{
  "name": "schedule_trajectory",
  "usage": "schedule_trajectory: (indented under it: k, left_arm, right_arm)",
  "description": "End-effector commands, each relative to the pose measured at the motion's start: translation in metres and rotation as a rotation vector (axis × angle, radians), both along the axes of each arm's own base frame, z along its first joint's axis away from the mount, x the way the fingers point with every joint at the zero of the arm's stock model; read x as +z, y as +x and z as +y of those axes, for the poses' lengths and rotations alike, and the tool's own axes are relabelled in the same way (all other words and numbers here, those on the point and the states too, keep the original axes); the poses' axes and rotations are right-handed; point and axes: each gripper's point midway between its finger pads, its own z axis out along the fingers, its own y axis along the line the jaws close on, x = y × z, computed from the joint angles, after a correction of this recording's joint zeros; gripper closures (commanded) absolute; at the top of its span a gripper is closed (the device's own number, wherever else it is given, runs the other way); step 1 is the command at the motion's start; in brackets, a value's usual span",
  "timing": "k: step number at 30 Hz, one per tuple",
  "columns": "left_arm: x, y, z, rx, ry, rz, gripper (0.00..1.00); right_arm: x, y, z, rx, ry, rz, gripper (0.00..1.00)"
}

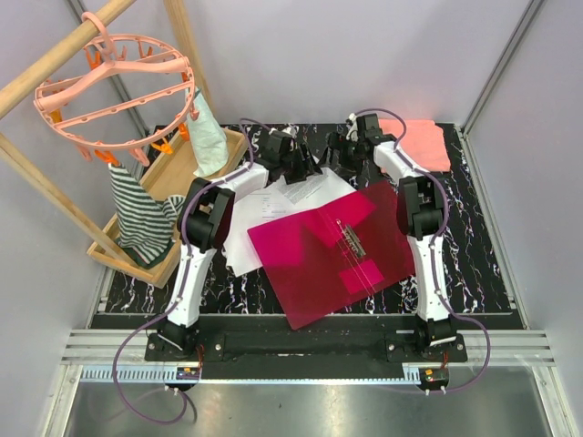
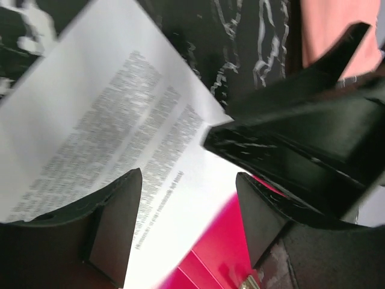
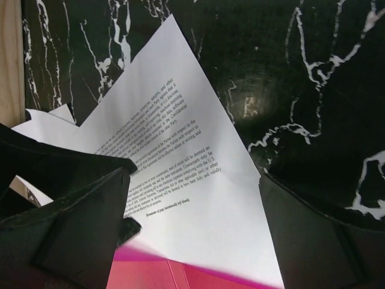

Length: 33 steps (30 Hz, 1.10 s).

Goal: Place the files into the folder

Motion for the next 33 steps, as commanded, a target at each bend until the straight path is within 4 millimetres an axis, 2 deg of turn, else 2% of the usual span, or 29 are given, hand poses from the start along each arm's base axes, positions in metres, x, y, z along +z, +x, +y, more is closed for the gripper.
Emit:
schedule_trajectory:
  k: [1, 2, 3, 4, 5, 6, 7, 8, 10, 11, 13, 14, 16, 17, 19, 20, 22, 23, 24, 25, 26, 27, 29, 30, 32, 33]
  left_arm:
    - [0.001, -0.009, -0.005, -0.031, -0.004, 0.000, 0.33]
    - [-0.003, -0.011, -0.004, -0.024, 0.001, 0.013, 0.33]
    - [-0.008, -0.011, -0.002, -0.012, 0.010, 0.026, 0.33]
    - [-0.015, -0.011, 0.002, 0.023, 0.018, 0.055, 0.33]
    - [-0.019, -0.011, 0.003, 0.037, 0.018, 0.072, 0.33]
    - [-0.027, -0.012, 0.004, 0.047, 0.017, 0.092, 0.33]
    - [-0.030, -0.011, 0.004, 0.059, -0.001, 0.114, 0.33]
    - [-0.034, -0.012, 0.004, 0.064, -0.006, 0.127, 0.33]
    - [-0.043, -0.012, 0.004, 0.072, -0.023, 0.154, 0.33]
    - [-0.043, -0.012, 0.003, 0.075, -0.029, 0.158, 0.33]
    - [-0.048, -0.011, 0.005, 0.088, -0.030, 0.170, 0.33]
    - [-0.051, -0.010, 0.006, 0.095, -0.029, 0.176, 0.33]
    - [-0.051, -0.008, 0.008, 0.104, -0.051, 0.187, 0.33]
    - [-0.053, -0.007, 0.009, 0.108, -0.063, 0.195, 0.33]
    - [-0.051, -0.003, 0.010, 0.111, -0.102, 0.203, 0.33]
    - [-0.052, -0.002, 0.011, 0.113, -0.112, 0.209, 0.33]
    - [-0.049, 0.001, 0.012, 0.105, -0.132, 0.204, 0.33]
    - [-0.051, 0.002, 0.012, 0.105, -0.134, 0.206, 0.33]
    - [-0.050, 0.003, 0.011, 0.101, -0.138, 0.199, 0.33]
    - [-0.048, 0.005, 0.009, 0.095, -0.149, 0.198, 0.33]
    - [-0.052, 0.005, 0.009, 0.090, -0.153, 0.204, 0.33]
    - [-0.052, 0.005, 0.007, 0.082, -0.157, 0.206, 0.33]
    - [-0.050, 0.007, 0.002, 0.054, -0.175, 0.200, 0.33]
    - [-0.050, 0.007, 0.000, 0.047, -0.176, 0.199, 0.33]
    - [-0.049, 0.007, -0.001, 0.030, -0.182, 0.192, 0.33]
    - [-0.047, 0.007, -0.003, 0.013, -0.188, 0.184, 0.33]
  right_arm:
    - [0.035, -0.005, -0.043, -0.074, -0.113, -0.029, 0.00]
    - [0.024, -0.017, -0.053, -0.099, -0.160, 0.001, 0.00]
    - [0.026, -0.022, -0.058, -0.105, -0.179, 0.000, 0.00]
    - [0.042, -0.026, -0.062, -0.116, -0.185, -0.030, 0.00]
    - [0.030, -0.041, -0.064, -0.111, -0.191, 0.008, 0.00]
    - [0.030, -0.047, -0.063, -0.109, -0.185, 0.014, 0.00]
    - [0.039, -0.051, -0.064, -0.118, -0.174, 0.000, 0.00]
    - [0.027, -0.063, -0.068, -0.125, -0.190, 0.037, 0.00]
    - [0.033, -0.069, -0.074, -0.153, -0.205, 0.023, 0.00]
    - [0.021, -0.080, -0.076, -0.152, -0.211, 0.054, 0.00]
    - [0.021, -0.088, -0.077, -0.168, -0.201, 0.070, 0.00]
    - [0.012, -0.095, -0.084, -0.190, -0.205, 0.101, 0.00]
    - [0.008, -0.101, -0.096, -0.256, -0.197, 0.138, 0.00]
    - [-0.003, -0.111, -0.108, -0.289, -0.195, 0.178, 0.00]
    - [-0.009, -0.118, -0.120, -0.347, -0.184, 0.209, 0.00]
    - [-0.020, -0.129, -0.127, -0.364, -0.185, 0.247, 0.00]
    - [-0.025, -0.138, -0.146, -0.428, -0.158, 0.294, 0.00]
    - [-0.036, -0.153, -0.151, -0.440, -0.149, 0.337, 0.00]
    - [-0.038, -0.156, -0.168, -0.488, -0.130, 0.347, 0.00]
    - [-0.038, -0.162, -0.173, -0.508, -0.118, 0.358, 0.00]
    - [-0.043, -0.175, -0.175, -0.504, -0.121, 0.376, 0.00]
    - [-0.042, -0.178, -0.178, -0.508, -0.133, 0.371, 0.00]
    - [-0.031, -0.182, -0.178, -0.468, -0.153, 0.319, 0.00]
    - [-0.024, -0.181, -0.173, -0.436, -0.145, 0.289, 0.00]
    - [-0.001, -0.177, -0.145, -0.297, -0.183, 0.189, 0.00]
    - [0.002, -0.184, -0.139, -0.246, -0.240, 0.185, 0.01]
